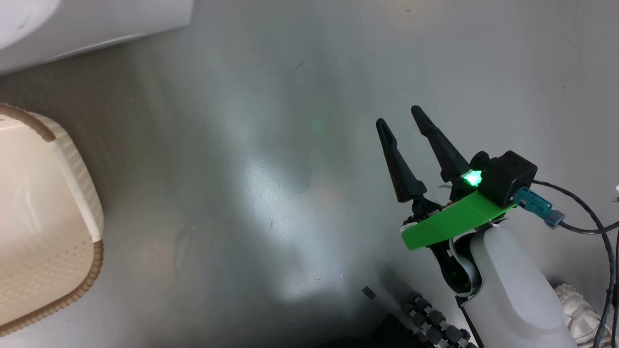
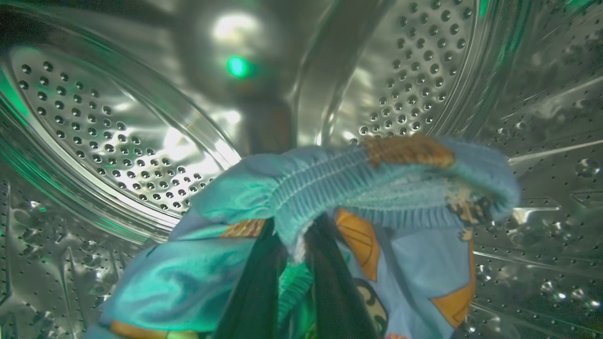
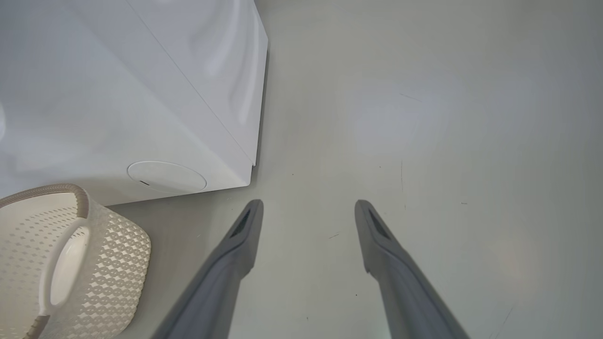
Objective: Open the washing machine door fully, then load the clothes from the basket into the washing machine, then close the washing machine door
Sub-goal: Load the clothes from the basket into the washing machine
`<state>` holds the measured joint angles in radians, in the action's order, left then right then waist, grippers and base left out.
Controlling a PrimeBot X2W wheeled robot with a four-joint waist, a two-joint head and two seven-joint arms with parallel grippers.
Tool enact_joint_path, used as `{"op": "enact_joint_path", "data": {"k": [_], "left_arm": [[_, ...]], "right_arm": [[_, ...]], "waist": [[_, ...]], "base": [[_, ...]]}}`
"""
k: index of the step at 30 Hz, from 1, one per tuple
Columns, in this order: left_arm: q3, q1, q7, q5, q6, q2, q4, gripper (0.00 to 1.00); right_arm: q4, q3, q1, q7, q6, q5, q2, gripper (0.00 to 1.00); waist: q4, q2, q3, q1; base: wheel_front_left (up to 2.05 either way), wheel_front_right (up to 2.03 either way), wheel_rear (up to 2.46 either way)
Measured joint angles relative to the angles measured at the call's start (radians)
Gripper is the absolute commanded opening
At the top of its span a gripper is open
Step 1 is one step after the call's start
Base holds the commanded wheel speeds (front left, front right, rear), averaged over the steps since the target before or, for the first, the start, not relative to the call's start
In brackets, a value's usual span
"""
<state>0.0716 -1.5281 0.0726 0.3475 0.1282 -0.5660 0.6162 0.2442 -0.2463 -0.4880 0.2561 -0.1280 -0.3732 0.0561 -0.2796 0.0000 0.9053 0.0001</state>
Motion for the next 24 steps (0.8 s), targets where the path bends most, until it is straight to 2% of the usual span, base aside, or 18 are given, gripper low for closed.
{"op": "enact_joint_path", "data": {"k": [11, 12, 13, 18, 24], "left_arm": [[0.087, -0.054, -0.146, 0.082, 0.0, -0.031, 0.132, 0.0], [0.087, -0.054, -0.153, 0.089, 0.0, -0.031, 0.145, 0.1], [0.084, -0.054, -0.161, 0.1, -0.001, -0.029, 0.159, 0.98], [0.082, -0.044, -0.119, 0.117, 0.0, -0.019, 0.185, 1.0], [0.085, 0.074, -0.073, 0.133, -0.002, 0.009, 0.222, 1.0]], "right_arm": [[0.015, -0.006, -0.004, 0.0, 0.0, -0.01, 0.0, 1.0], [0.017, -0.005, -0.004, 0.0, 0.0, -0.01, 0.0, 1.0], [0.018, -0.004, -0.004, 0.0, 0.0, -0.01, 0.0, 1.0], [0.018, 0.005, -0.004, 0.0, 0.0, -0.009, 0.0, 1.0], [0.026, 0.031, -0.001, 0.0, 0.0, 0.012, 0.0, 1.0]], "waist": [[-0.009, 0.0, 0.009, -0.0001], [-0.007, 0.0, 0.006, 0.0], [-0.006, 0.0, 0.002, -0.0001], [0.007, 0.0, -0.026, -0.0001], [0.028, 0.0, -0.075, -0.0001]], "base": [[0.0, 0.0, 0.0], [0.0, 0.0, 0.0], [0.0, 0.0, 0.0], [0.0, 0.0, 0.0], [0.0, 0.0, 0.0]]}}
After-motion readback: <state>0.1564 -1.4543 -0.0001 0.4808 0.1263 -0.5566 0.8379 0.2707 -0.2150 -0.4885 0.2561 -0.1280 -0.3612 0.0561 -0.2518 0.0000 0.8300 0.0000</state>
